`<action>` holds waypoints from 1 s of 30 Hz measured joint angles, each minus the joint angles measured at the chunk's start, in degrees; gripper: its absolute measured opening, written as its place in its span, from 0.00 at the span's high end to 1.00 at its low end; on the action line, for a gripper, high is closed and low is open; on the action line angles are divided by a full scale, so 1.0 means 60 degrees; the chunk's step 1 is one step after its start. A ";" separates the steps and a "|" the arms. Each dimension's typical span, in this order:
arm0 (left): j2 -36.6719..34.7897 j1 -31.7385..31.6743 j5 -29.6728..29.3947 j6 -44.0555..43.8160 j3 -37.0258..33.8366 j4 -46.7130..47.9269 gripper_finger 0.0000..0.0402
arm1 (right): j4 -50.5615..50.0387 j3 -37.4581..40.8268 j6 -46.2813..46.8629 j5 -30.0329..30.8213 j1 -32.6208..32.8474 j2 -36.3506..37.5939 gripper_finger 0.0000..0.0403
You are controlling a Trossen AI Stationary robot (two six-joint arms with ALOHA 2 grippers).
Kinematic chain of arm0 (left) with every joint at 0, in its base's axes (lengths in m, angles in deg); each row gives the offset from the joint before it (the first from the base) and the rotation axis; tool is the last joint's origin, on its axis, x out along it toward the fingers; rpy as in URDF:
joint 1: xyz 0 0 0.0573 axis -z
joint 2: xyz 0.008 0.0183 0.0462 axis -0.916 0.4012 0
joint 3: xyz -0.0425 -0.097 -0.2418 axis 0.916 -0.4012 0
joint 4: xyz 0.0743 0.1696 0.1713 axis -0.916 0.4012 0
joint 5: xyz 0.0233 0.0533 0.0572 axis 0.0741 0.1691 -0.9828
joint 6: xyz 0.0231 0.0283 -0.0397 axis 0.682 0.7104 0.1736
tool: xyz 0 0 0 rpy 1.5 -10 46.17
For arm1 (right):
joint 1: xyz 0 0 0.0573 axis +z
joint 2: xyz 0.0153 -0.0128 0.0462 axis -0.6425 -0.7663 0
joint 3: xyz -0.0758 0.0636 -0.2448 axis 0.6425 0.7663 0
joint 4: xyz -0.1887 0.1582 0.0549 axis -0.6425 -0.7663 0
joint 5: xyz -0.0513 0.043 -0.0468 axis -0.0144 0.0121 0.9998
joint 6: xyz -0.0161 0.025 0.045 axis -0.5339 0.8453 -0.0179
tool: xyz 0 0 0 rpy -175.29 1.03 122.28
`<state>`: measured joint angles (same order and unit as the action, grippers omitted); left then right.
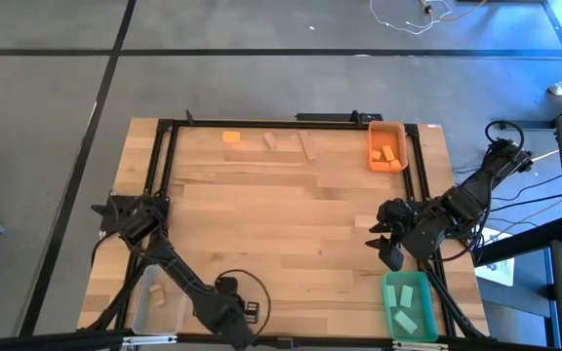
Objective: Sort & place blocks by color
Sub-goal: Put the blue block into the green bin
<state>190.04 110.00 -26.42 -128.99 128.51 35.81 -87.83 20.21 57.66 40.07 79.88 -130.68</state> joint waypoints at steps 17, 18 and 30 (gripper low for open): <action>-0.1170 -0.0885 -0.1031 0.5477 0.0266 -0.0160 0.69 | -0.0003 0.0000 -0.0483 0.0308 -0.0002 0.0000 0.50; -0.1278 -0.0993 -0.1126 0.5752 0.0266 -0.0158 0.69 | 0.0016 0.0000 -0.0653 0.0331 -0.0004 0.0000 0.50; -0.1883 -0.2993 -0.0488 1.2102 0.0277 -0.3013 0.69 | 0.2506 0.0000 -0.4686 -0.4534 0.0285 0.0002 0.50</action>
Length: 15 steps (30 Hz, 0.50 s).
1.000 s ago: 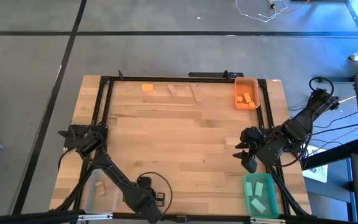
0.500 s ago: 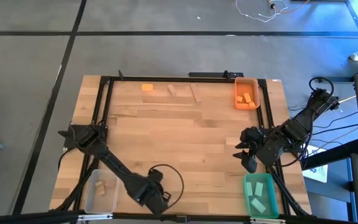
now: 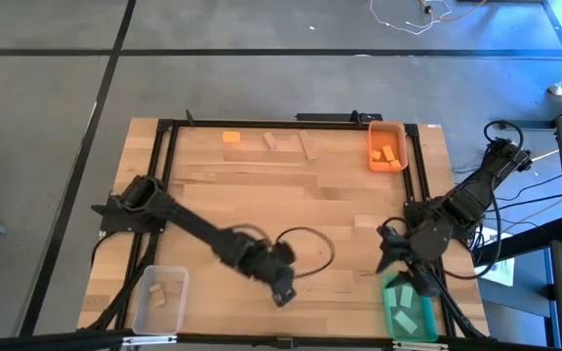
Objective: Sort & place blocks by color
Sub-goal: Put the blue block into the green bin
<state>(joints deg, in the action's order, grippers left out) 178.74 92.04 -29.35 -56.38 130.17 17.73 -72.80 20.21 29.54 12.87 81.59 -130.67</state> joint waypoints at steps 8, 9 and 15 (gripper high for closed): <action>-0.0004 -0.1537 0.1592 0.3521 0.0000 -0.2824 0.69 | -0.0382 0.0004 0.2051 -0.0422 0.0499 0.0264 0.50; -0.0004 -0.1661 0.1779 0.3817 0.0000 -0.2946 0.69 | -0.0483 0.0004 0.2328 -0.0242 0.0594 0.0370 0.50; -0.0004 -0.2100 0.2337 0.5285 0.0000 -0.3539 0.69 | -0.1245 0.0004 0.3691 0.1844 0.1343 0.1344 0.50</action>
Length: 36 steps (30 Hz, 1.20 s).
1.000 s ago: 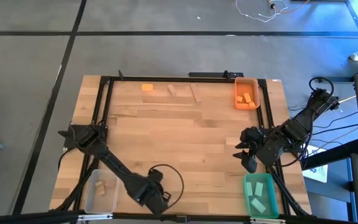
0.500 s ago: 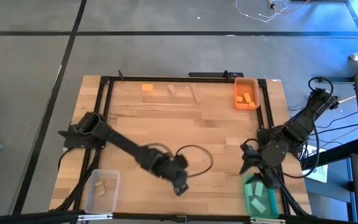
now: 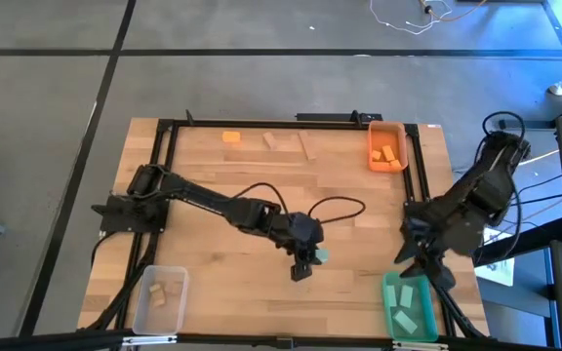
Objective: Sort & place blocks by color
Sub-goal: Put the blue block into the green bin
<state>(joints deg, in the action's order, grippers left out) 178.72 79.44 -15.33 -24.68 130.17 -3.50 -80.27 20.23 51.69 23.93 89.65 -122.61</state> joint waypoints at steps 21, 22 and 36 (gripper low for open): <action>-0.0004 -0.1058 0.2626 0.0827 0.0000 -0.2507 0.69 | -0.0902 -0.0004 -0.0514 0.2540 0.0557 0.0599 0.50; -0.0004 -0.1105 0.2710 0.0827 0.0000 -0.2595 0.69 | -0.0781 -0.0004 -0.0537 0.2537 0.0557 0.0559 0.50; -0.0004 -0.1306 0.3586 0.0504 0.0000 -0.3105 0.69 | -0.0348 -0.0004 -0.2850 0.3390 0.0554 -0.0421 0.50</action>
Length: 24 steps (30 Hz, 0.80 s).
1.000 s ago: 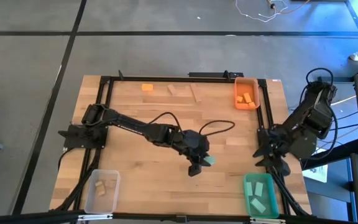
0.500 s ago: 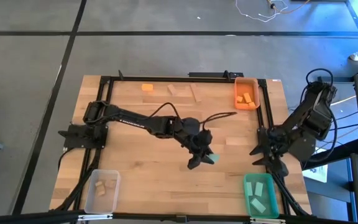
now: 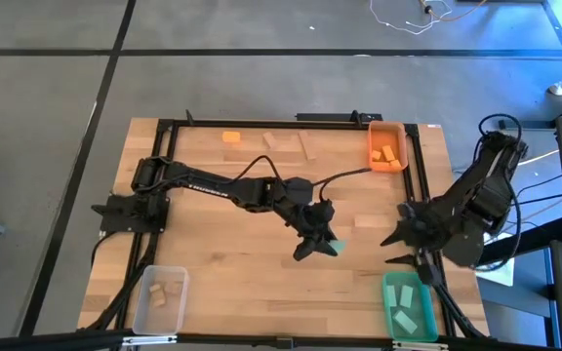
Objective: Sort & place blocks by color
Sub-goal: Put the blue block into the green bin
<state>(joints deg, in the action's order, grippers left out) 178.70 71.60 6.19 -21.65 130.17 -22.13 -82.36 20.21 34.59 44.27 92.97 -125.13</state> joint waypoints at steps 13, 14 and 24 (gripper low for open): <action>0.0000 -0.0060 0.0504 -0.0754 0.0000 -0.0038 0.69 | 0.1121 0.0000 -0.5906 0.2740 -0.0546 -0.2088 0.50; 0.0000 -0.0062 0.0478 -0.0799 0.0000 -0.0036 0.69 | 0.1361 -0.0001 -0.6240 0.3026 -0.0598 -0.2204 0.50; 0.0000 -0.0029 0.0364 -0.1019 0.0004 -0.0035 0.69 | 0.2699 -0.0004 -0.7938 0.3333 -0.1019 -0.2775 0.50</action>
<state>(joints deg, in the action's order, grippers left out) 178.70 71.43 8.37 -27.77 130.19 -22.34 -66.17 20.19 -13.04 64.27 86.86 -141.78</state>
